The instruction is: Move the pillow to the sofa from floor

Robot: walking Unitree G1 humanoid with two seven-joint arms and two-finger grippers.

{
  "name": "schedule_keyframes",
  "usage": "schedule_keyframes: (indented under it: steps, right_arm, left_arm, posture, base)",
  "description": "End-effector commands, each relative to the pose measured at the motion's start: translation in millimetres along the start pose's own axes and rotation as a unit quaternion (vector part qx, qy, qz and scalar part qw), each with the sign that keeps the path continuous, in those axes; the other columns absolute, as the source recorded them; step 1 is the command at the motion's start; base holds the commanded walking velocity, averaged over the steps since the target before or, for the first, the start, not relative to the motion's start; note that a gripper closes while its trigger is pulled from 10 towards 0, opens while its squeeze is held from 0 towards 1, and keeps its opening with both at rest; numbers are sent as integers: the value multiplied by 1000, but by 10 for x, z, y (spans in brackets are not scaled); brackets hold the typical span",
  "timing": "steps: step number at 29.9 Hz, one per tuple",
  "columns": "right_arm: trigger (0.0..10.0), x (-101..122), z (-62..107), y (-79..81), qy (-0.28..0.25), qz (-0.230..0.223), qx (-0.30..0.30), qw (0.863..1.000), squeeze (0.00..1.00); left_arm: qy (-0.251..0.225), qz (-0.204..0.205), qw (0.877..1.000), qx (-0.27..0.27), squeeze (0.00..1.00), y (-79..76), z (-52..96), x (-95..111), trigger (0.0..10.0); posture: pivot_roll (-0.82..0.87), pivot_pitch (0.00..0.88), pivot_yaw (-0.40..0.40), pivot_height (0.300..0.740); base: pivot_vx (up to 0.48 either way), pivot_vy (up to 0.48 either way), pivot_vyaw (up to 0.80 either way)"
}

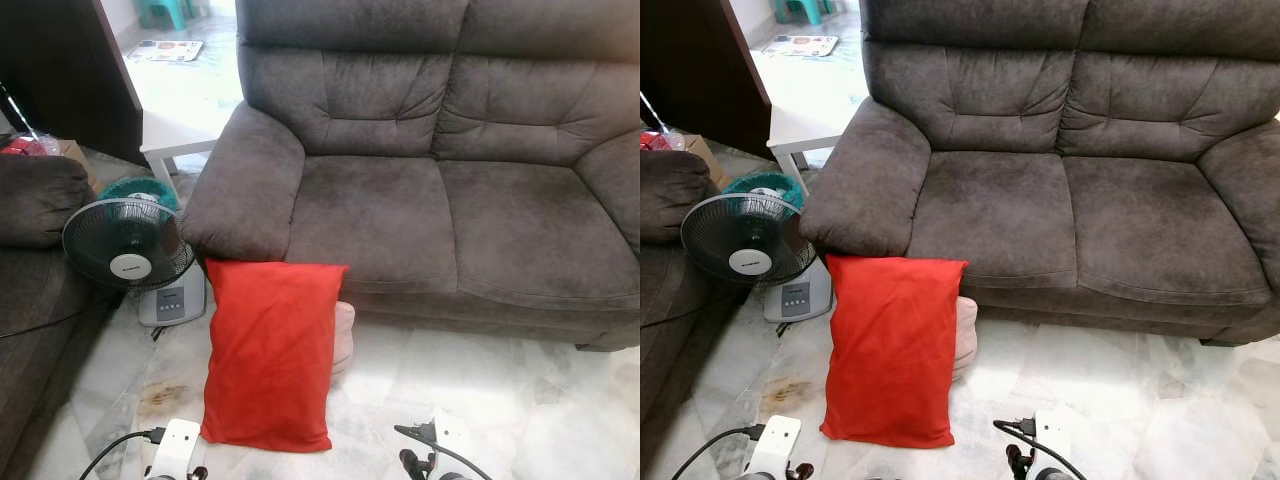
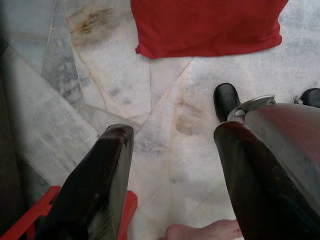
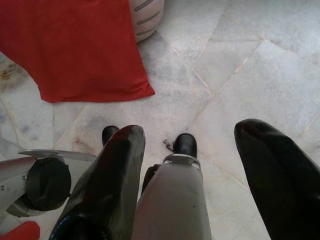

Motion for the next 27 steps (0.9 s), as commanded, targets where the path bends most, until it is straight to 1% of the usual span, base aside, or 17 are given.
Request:
schedule_keyframes:
  steps: [1,27]
  right_arm:
    - [10000,-47,6,-12,7,-8,-3,1000,0]
    - [10000,-52,6,-15,10,-5,-2,1000,0]
  left_arm:
    - [13,1,1000,-2,0,-2,8,-76,10000]
    - [16,4,1000,-3,0,-10,8,-87,10000]
  posture:
    - [113,71,-4,740]
    - [113,71,-5,740]
  base:
    - [0,0,0]
    - [0,0,0]
Point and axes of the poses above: a point about 5 cm out from each wrist's last joint towards the gripper, its own z axis pointing back from the gripper into the wrist, its own x axis along the axis of the wrist's last joint, y = z × x, the point moved 6 cm from there along -z, pointing out of the wrist towards the gripper, and after that the axes turned 8 degrees about -z, right-handed, at the moved point
